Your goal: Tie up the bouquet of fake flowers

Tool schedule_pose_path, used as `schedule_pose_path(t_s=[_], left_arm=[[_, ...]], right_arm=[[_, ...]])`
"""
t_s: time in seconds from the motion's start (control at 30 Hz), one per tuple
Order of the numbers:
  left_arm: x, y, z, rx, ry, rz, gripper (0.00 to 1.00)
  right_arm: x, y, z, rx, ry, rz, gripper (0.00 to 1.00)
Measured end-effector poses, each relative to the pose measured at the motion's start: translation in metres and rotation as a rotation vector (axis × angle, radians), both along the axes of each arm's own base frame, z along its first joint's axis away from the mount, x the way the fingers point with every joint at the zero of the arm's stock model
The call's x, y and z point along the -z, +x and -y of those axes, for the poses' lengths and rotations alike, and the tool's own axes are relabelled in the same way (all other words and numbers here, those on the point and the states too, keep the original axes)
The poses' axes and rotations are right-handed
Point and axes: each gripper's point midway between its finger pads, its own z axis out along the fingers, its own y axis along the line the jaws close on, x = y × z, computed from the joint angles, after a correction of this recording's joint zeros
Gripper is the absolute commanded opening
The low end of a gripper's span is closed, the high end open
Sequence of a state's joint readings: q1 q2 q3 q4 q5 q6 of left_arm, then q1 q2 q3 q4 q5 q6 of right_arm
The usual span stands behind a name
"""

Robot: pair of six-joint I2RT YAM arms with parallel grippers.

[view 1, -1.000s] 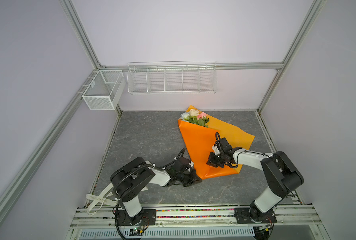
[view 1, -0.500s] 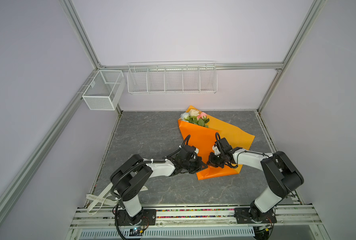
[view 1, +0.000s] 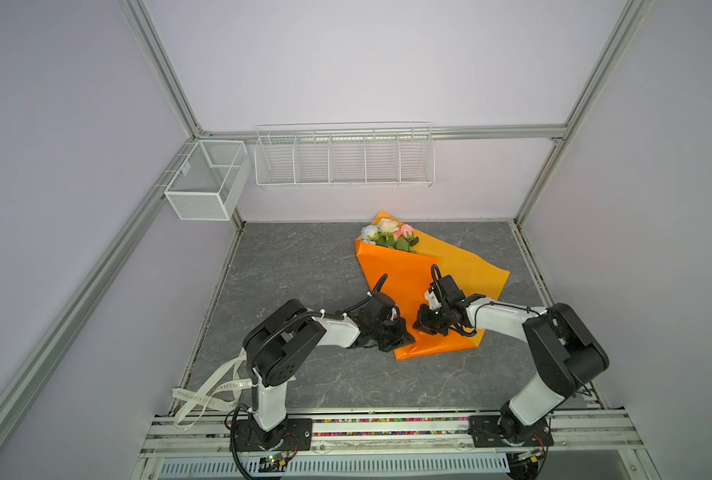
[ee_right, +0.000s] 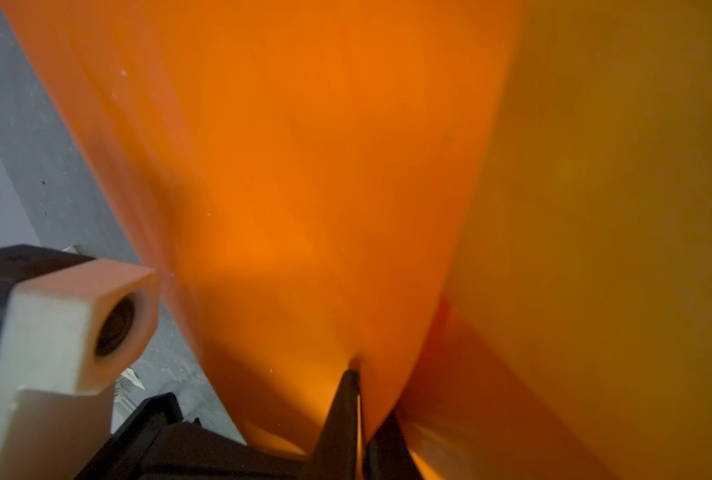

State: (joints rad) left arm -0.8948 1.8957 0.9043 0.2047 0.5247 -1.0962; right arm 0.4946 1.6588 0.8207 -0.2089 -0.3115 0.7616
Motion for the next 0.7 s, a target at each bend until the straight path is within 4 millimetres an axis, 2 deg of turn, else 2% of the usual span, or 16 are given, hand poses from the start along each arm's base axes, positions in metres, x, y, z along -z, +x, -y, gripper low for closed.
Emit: schedule_pose_path(t_s=[0.13, 0.23, 0.37, 0.43, 0.5, 0.57, 0.7], left_arm=[[0.005, -0.002, -0.002, 0.021, 0.031, 0.008, 0.0], [0.009, -0.004, -0.004, 0.04, 0.048, 0.01, 0.0], [0.003, -0.004, 0.006, 0.085, 0.043, 0.036, 0.0], [-0.001, -0.004, 0.015, 0.114, 0.03, 0.049, 0.0], [-0.005, -0.005, 0.023, 0.142, 0.014, 0.058, 0.0], [-0.008, -0.007, 0.031, 0.174, -0.006, 0.061, 0.0], [-0.004, -0.011, 0.039, 0.22, -0.019, 0.048, 0.0]], right_arm=[[-0.009, -0.002, 0.004, -0.005, -0.01, 0.007, 0.34], [-0.033, 0.0, 0.015, 0.007, -0.02, 0.061, 0.47], [-0.069, 0.008, 0.047, 0.085, -0.018, 0.148, 0.52], [-0.076, 0.009, 0.071, 0.144, -0.024, 0.171, 0.55], [-0.07, 0.002, 0.094, 0.198, -0.042, 0.154, 0.57], [-0.056, -0.011, 0.119, 0.26, -0.061, 0.103, 0.57], [-0.031, -0.036, 0.162, 0.381, -0.084, -0.004, 0.61]])
